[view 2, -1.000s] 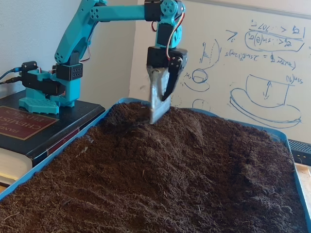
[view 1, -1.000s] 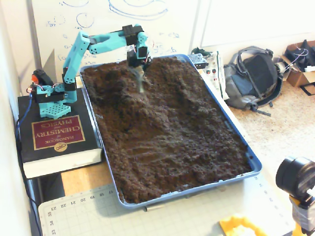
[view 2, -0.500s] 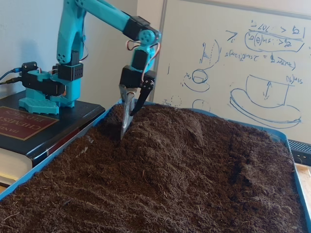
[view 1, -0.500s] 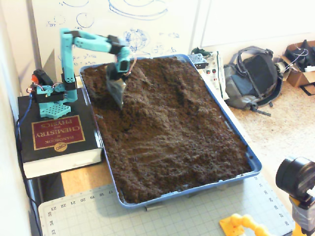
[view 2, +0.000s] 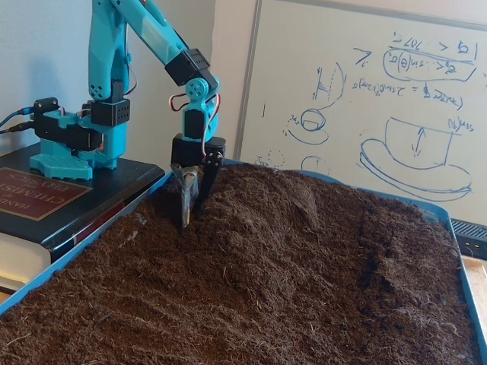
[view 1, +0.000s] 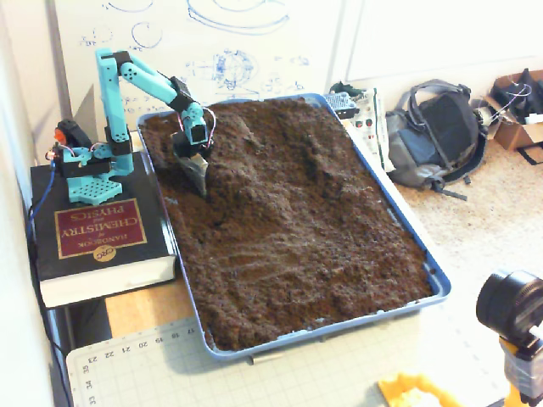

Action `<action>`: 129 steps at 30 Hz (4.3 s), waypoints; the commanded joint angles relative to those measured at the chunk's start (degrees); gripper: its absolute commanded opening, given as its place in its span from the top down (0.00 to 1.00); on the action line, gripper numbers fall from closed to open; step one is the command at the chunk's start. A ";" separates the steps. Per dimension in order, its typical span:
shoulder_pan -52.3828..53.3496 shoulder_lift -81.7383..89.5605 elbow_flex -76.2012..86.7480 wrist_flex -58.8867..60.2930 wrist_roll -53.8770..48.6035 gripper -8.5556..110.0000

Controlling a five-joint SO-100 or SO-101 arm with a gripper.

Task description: Build a berm.

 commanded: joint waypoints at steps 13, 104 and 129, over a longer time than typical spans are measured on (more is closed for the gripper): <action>-1.76 7.38 0.88 -3.43 0.35 0.93; -3.87 9.32 -13.18 -3.60 13.54 0.93; -18.81 -0.44 -15.29 22.50 27.60 0.92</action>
